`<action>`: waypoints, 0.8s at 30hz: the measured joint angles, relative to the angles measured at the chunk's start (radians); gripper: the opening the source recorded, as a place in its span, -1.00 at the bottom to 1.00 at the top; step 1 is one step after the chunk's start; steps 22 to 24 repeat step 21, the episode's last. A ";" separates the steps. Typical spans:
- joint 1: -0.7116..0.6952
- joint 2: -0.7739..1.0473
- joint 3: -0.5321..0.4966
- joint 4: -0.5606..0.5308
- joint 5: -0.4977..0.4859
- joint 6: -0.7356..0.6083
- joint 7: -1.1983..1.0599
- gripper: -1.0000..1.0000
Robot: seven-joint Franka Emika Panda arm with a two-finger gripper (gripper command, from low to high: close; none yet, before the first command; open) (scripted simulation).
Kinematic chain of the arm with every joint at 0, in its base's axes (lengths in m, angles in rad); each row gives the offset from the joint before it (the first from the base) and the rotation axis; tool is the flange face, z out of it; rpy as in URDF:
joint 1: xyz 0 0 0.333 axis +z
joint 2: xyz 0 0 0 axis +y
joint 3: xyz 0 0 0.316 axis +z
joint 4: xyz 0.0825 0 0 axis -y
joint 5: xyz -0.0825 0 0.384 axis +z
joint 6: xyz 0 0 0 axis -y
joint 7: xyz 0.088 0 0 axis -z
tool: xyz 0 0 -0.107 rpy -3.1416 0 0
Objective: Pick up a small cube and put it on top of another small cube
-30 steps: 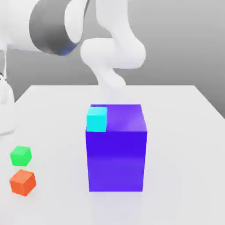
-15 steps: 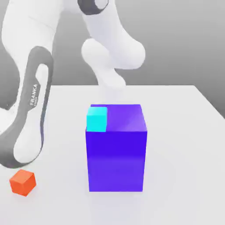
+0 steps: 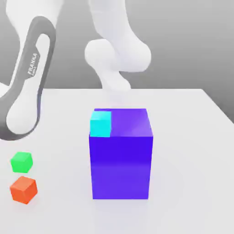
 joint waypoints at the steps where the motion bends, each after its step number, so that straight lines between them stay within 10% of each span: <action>1: -0.002 -0.030 -0.017 -0.036 -0.002 0.006 0.024 -1.00; 12: -0.124 -0.357 -0.158 -0.424 -0.208 0.089 0.412 -1.00; 17: -0.149 -0.208 -0.084 -0.438 -0.049 0.239 0.313 -1.00; 18: -0.162 -0.178 -0.062 -0.436 -0.013 0.265 0.287 1.00; 24: -0.162 -0.178 -0.062 -0.436 -0.013 0.265 0.287 1.00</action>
